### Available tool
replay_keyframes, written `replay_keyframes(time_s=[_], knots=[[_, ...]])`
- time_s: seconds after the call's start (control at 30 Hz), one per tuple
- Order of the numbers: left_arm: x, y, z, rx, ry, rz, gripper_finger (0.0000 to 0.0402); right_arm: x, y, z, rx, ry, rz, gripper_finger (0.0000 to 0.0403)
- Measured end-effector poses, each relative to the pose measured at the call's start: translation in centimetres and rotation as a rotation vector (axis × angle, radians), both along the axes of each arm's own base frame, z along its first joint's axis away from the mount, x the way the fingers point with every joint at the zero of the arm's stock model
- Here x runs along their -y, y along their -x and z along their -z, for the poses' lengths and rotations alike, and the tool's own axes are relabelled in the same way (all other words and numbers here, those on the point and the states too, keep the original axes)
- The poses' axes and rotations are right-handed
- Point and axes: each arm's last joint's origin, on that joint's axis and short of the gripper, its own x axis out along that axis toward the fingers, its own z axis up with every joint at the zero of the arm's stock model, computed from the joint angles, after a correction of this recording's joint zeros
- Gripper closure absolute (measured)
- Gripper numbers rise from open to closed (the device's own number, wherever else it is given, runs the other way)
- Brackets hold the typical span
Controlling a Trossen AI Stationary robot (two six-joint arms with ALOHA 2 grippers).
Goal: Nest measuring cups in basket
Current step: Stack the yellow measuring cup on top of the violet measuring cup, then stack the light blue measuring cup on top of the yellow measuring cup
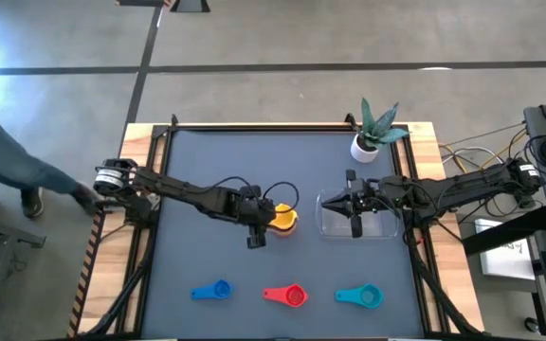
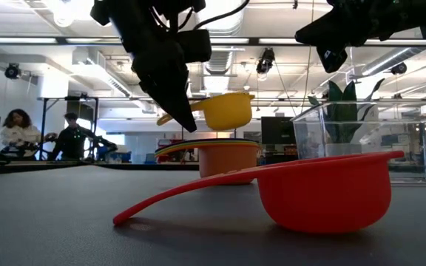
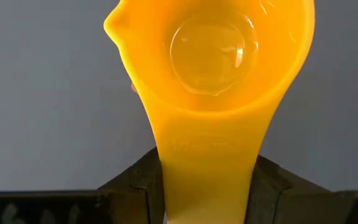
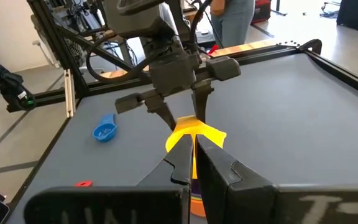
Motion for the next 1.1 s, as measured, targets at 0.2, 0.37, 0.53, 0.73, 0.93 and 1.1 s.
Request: replay_keyframes(time_s=[0.2, 0.37, 0.53, 0.73, 0.93, 1.1], knots=[[0.1, -0.1, -0.1, 0.012, 0.015, 0.027, 0.0235, 0.0, 0.0, 0.0, 0.0, 0.0, 0.0, 0.0394], [0.1, -0.1, -0.1, 0.012, 0.015, 0.027, 0.0198, 0.0, 0.0, 0.0, 0.0, 0.0, 0.0, 0.0394], [0.1, -0.1, -0.1, 0.007, 0.015, 0.026, 0.0174, 0.0, 0.0, 0.0, 0.0, -0.001, 0.0, 0.0394], [0.1, 0.6, -1.3, 0.025, 0.018, 0.026, 0.0173, 0.0, 0.0, 0.0, -0.001, -0.009, 0.002, 0.0394], [0.9, 1.1, -2.5, 0.144, 0.021, 0.063, 0.0185, 0.0, 0.1, 0.3, -0.027, -0.008, 0.001, 0.0394], [1.0, 3.0, -2.3, 0.349, 0.036, 0.106, 0.0195, 0.0, 0.1, 0.4, -0.045, -0.013, 0.002, 0.0394]])
